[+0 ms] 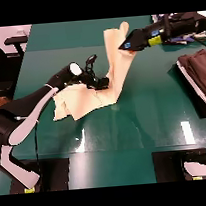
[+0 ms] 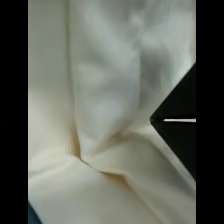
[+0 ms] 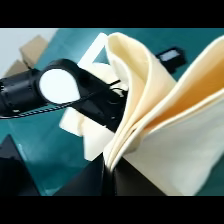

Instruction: Fold the shirts.

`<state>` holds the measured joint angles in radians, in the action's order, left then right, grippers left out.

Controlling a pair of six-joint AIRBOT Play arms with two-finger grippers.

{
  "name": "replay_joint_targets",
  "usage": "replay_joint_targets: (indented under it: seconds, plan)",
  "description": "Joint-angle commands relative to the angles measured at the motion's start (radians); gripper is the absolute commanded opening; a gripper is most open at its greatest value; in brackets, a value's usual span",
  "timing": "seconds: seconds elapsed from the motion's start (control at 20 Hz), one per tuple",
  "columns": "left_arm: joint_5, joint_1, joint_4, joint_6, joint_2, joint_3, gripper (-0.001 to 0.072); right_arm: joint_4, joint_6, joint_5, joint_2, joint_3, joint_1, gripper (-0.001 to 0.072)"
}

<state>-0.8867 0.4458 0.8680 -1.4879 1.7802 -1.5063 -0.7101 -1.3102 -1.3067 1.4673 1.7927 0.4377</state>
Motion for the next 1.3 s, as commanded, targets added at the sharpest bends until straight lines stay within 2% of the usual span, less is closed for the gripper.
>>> replay_joint_targets:
  seconds: [0.0,0.15,0.3,0.35,0.4,0.45,0.5,0.55,0.65,0.8,0.9,1.0,1.1,1.15,1.2,1.25]
  plan:
    - [-0.098,-0.091,0.147,-0.008,-0.088,-0.074,0.0023,0.111,0.029,0.074,0.037,0.003,0.097,0.0017]
    - [-0.164,-0.264,0.305,-0.008,-0.264,-0.12,0.0023,0.216,0.116,0.161,0.107,0.003,0.22,0.0016]
    - [-0.178,-0.445,0.401,-0.007,-0.442,-0.132,0.0023,0.271,0.214,0.31,0.223,0.015,0.38,0.0019]
    - [-0.178,-0.501,0.409,-0.005,-0.491,-0.132,0.0024,0.272,0.223,0.34,0.274,0.043,0.425,0.007]
    - [-0.181,-0.547,0.412,-0.005,-0.528,-0.132,0.0024,0.272,0.267,0.338,0.334,0.093,0.467,0.0287]
    - [-0.186,-0.59,0.412,-0.005,-0.559,-0.132,0.0024,0.27,0.311,0.316,0.385,0.148,0.498,0.0453]
    - [-0.192,-0.619,0.412,-0.005,-0.581,-0.132,0.0023,0.257,0.316,0.277,0.432,0.204,0.52,0.0543]
    - [-0.203,-0.641,0.412,-0.005,-0.593,-0.133,0.0024,0.235,0.313,0.232,0.467,0.251,0.527,0.0546]
    - [-0.238,-0.656,0.412,-0.005,-0.599,-0.133,0.0024,0.151,0.225,0.183,0.475,0.256,0.502,0.0498]
    - [-0.275,-0.656,0.404,-0.004,-0.599,-0.133,0.0024,0.021,0.179,0.161,0.394,0.112,0.381,0.0469]
    - [-0.275,-0.656,0.404,-0.004,-0.599,-0.133,0.0024,-0.012,0.137,0.15,0.328,-0.014,0.262,0.0469]
    - [-0.276,-0.656,0.392,-0.004,-0.599,-0.133,0.0024,-0.07,0.046,0.137,0.274,-0.143,0.138,0.0469]
    - [-0.274,-0.656,0.367,-0.004,-0.599,-0.133,0.0024,-0.097,0.024,0.124,0.245,-0.257,0.027,0.0471]
    - [-0.274,-0.656,0.352,-0.004,-0.599,-0.132,0.0024,-0.093,0.019,0.109,0.245,-0.299,-0.017,0.0568]
    - [-0.274,-0.649,0.347,-0.004,-0.599,-0.132,0.0024,-0.093,-0.016,0.111,0.245,-0.34,-0.05,0.0705]
    - [-0.278,-0.648,0.338,-0.003,-0.599,-0.132,0.0024,-0.093,-0.053,0.127,0.248,-0.378,-0.071,0.0703]
